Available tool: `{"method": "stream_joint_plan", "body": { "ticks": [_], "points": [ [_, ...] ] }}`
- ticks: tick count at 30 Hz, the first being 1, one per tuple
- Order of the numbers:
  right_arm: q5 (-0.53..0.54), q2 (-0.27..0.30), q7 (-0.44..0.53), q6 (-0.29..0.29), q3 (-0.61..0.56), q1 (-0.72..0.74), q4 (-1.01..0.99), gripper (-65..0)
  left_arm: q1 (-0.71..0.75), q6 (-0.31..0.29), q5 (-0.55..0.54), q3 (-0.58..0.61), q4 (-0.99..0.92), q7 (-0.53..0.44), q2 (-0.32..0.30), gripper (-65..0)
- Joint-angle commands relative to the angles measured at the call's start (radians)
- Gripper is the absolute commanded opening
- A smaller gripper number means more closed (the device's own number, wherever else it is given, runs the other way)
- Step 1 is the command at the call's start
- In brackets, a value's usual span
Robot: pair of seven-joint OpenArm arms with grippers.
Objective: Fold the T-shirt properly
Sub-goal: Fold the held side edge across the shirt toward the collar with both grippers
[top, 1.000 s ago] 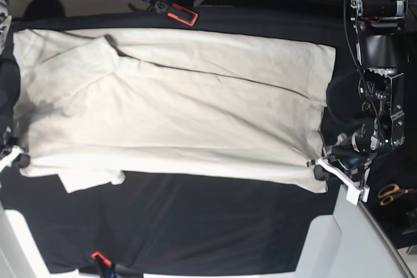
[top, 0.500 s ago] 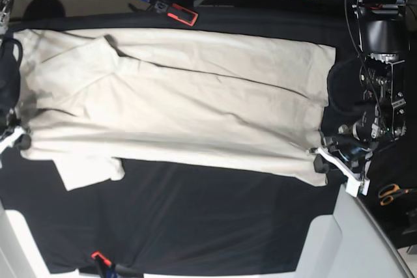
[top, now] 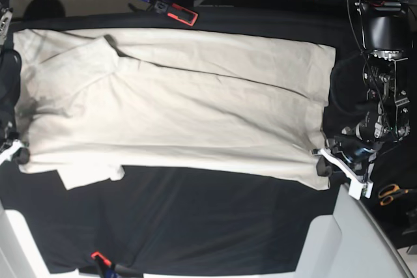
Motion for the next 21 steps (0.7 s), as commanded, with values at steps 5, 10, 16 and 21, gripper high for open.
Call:
{"method": "stream_joint_plan", "body": {
  "ticks": [5, 10, 16, 21],
  "points": [
    [0.011, 0.01, 0.042, 0.001, 0.0, 0.029, 0.017, -65.0, -0.021, 0.002, -0.006, -0.01, 0.017, -0.021, -0.019, -65.0],
    [0.011, 0.005, 0.086, 0.001, -0.115, 0.029, 0.015, -65.0, -0.02, 0.002, -0.006, -0.01, 0.017, -0.021, -0.03, -65.0],
    [0.012, -0.012, 0.14, 0.001, -0.126, 0.029, 0.01, -65.0, -0.02, 0.002, -0.005, -0.01, 0.014, -0.021, -0.03, -65.0],
    [0.012, -0.009, 0.143, 0.001, -0.054, 0.02, 0.01, -65.0, -0.02, 0.002, -0.005, -0.01, 0.015, -0.021, -0.03, -65.0]
  ]
}}
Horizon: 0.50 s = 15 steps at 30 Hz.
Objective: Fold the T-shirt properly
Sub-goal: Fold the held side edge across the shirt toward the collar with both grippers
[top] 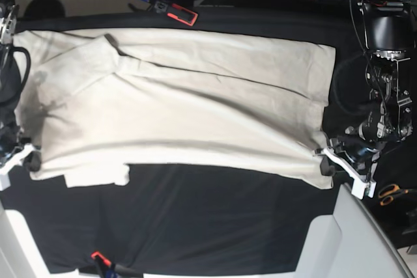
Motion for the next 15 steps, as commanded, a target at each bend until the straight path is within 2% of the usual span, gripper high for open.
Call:
{"method": "stream_joint_plan", "body": {
  "ticks": [1, 6, 15],
  "points": [
    [0.013, 0.025, 0.031, 0.004, 0.01, 0.012, 0.012, -65.0, -0.021, 0.002, -0.008, -0.008, 0.016, -0.023, -0.017, -65.0],
    [0.013, 0.042, 0.08, 0.004, 0.01, -0.035, 0.014, -65.0, -0.009, 0.002, -0.008, -0.008, 0.019, -0.023, -0.018, -65.0],
    [0.016, 0.045, 0.086, 0.004, 0.01, -0.072, 0.014, -65.0, 0.025, 0.002, -0.008, -0.006, 0.018, -0.023, -0.032, -65.0]
  ]
}}
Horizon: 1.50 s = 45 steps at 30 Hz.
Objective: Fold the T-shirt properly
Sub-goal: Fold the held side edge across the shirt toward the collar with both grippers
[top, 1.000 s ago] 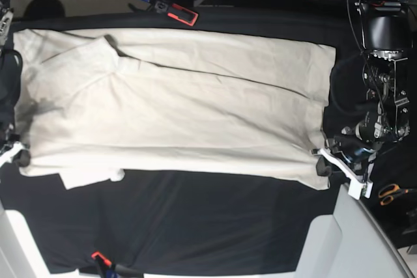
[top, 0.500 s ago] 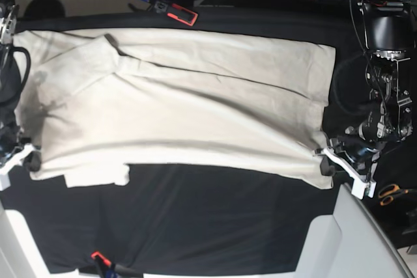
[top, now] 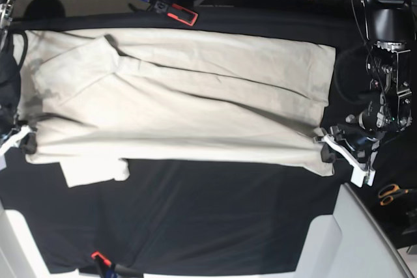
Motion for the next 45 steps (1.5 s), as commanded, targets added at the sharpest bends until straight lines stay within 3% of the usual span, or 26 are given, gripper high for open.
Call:
{"method": "stream_joint_plan", "body": {
  "ticks": [1, 7, 9, 31, 37, 40, 45],
  "points": [
    [0.015, 0.026, 0.024, 0.001, 0.005, 0.018, 0.014, -65.0, -0.023, 0.002, -0.007, -0.007, 0.018, -0.024, -0.018, -65.0],
    [0.015, 0.026, 0.016, 0.001, 0.103, -0.009, 0.014, -65.0, -0.001, 0.002, -0.009, -0.007, 0.021, -0.024, -0.037, -65.0],
    [0.015, 0.026, -0.027, 0.001, 0.126, -0.016, 0.015, -65.0, 0.014, 0.002, -0.009, -0.007, 0.021, -0.024, -0.043, -65.0],
    [0.015, 0.005, -0.279, 0.001, 0.126, -0.074, 0.028, -65.0, 0.149, 0.002, -0.007, 0.003, 0.021, -0.022, -0.058, -65.0],
    [0.015, 0.003, -0.401, 0.001, 0.139, -0.128, 0.207, -65.0, 0.154, 0.002, -0.007, 0.004, 0.021, -0.02, -0.081, -65.0],
    [0.015, -0.002, -0.446, 0.001, 0.186, -0.154, 0.259, -65.0, 0.154, 0.002, -0.007, 0.004, 0.021, 0.027, -0.081, -65.0],
    [0.015, -0.003, -0.46, 0.001, 0.191, -0.161, 0.253, -65.0, 0.154, 0.002, -0.006, 0.004, 0.023, 0.044, -0.075, -65.0]
  ]
}}
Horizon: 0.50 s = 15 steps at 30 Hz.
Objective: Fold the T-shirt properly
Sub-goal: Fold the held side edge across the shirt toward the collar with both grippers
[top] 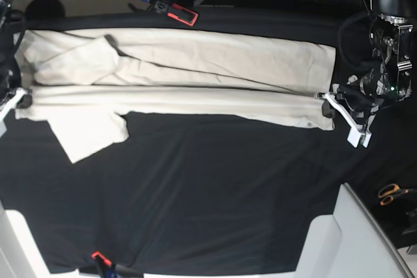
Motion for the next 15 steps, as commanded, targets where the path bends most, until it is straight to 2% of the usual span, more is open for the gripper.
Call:
{"method": "stream_joint_plan", "body": {
  "ticks": [1, 15],
  "points": [
    [0.008, 0.03, 0.016, -0.007, 0.01, 0.008, 0.011, -65.0, -0.013, 0.006, 0.004, -0.008, 0.017, -0.015, -0.018, -65.0],
    [0.005, 0.029, 0.059, -0.007, 0.004, 0.002, -0.054, -65.0, 0.044, 0.006, 0.004, -0.012, 0.016, -0.02, -0.023, -65.0]
  ]
}}
